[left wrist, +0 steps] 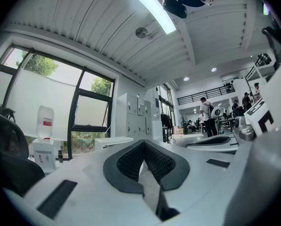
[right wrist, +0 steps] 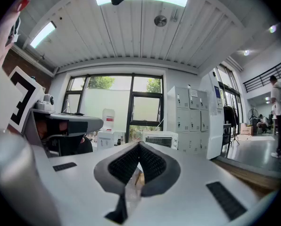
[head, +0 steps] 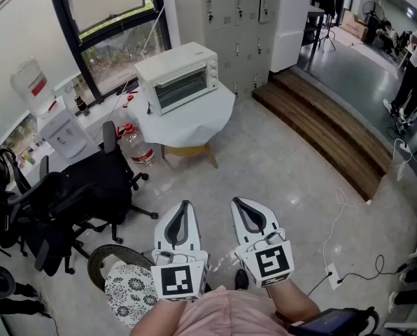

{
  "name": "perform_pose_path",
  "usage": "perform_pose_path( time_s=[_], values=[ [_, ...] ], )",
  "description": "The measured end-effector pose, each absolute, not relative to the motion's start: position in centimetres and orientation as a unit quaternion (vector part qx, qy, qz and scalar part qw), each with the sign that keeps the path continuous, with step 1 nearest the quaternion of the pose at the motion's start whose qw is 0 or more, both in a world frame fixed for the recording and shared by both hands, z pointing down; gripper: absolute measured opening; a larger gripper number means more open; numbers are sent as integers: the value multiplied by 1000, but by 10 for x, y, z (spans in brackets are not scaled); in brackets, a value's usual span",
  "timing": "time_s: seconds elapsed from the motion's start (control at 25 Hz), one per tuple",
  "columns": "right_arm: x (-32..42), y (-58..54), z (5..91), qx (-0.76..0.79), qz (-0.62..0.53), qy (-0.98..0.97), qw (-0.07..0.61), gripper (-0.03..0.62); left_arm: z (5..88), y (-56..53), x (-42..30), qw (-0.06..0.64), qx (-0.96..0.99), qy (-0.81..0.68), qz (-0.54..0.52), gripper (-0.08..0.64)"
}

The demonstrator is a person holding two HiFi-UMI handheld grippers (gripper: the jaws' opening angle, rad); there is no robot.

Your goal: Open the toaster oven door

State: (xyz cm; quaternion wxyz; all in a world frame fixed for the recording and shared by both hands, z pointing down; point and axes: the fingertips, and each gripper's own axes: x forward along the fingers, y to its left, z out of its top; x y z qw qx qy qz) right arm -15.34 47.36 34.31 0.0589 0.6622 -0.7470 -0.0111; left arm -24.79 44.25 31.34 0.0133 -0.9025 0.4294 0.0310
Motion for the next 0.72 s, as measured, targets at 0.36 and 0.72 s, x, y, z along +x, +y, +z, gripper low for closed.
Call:
perform_pose_path(
  time_s=[0.36,0.72],
  values=[
    [-133,481,356,653,7,-755,52,4,330,450,-231,14,-903,430,12,14],
    [-85,491,364,644,19,-762,65,38,337,459,-192,8,-898,439,1,14]
  ],
)
